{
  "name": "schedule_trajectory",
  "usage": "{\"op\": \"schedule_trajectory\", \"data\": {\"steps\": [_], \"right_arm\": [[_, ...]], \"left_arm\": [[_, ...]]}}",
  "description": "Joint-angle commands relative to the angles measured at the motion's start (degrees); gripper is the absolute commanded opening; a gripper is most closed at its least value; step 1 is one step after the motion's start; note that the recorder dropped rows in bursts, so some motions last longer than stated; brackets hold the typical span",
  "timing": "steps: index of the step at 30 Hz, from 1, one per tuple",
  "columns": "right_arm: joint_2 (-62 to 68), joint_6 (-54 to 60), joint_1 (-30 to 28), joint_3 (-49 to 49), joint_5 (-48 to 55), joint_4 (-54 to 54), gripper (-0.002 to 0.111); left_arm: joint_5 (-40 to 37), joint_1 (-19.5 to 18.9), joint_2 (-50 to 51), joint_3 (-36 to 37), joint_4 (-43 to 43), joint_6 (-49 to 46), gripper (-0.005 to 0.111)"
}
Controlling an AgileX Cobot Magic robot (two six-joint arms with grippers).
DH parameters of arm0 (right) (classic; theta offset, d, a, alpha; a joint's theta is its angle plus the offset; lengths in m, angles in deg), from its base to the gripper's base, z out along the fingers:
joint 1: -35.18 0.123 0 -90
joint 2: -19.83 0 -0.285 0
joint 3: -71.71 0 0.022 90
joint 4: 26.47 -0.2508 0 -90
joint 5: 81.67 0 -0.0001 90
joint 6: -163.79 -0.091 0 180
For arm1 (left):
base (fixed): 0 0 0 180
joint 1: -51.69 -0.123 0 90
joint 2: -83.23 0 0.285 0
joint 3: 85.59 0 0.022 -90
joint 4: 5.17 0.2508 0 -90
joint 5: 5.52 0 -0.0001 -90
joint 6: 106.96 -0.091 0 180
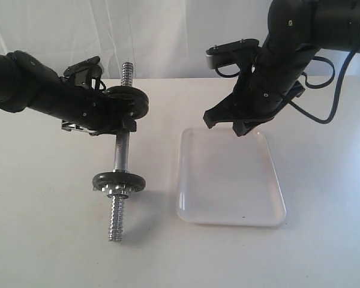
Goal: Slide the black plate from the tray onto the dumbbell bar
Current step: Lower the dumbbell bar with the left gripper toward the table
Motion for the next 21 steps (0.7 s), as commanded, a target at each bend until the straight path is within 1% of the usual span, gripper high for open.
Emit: {"op": "schedule_trajectory", "data": {"steps": [1, 5, 9, 21], "right_arm": [[-0.46, -0.31, -0.35, -0.27, 0.25, 0.21, 0.0], [-0.46, -0.31, -0.35, -0.27, 0.03, 0.21, 0.0], [-0.46, -0.31, -0.35, -0.27, 0.03, 0.21, 0.0], [-0.46, -0.31, -0.35, -0.27, 0.03, 0.21, 0.0]], "left_arm": [[3.1, 0.02, -1.93, -2.86, -7.2, 1.3, 0.0], [1.6, 0.02, -0.28, -4.71, -7.2, 0.89, 0.0], [1.37, 1.31, 1.32, -6.69, -7.2, 0.13, 0.0], [1.38, 1.46, 4.45, -6.81, -7.2, -0.03, 0.0]]}}
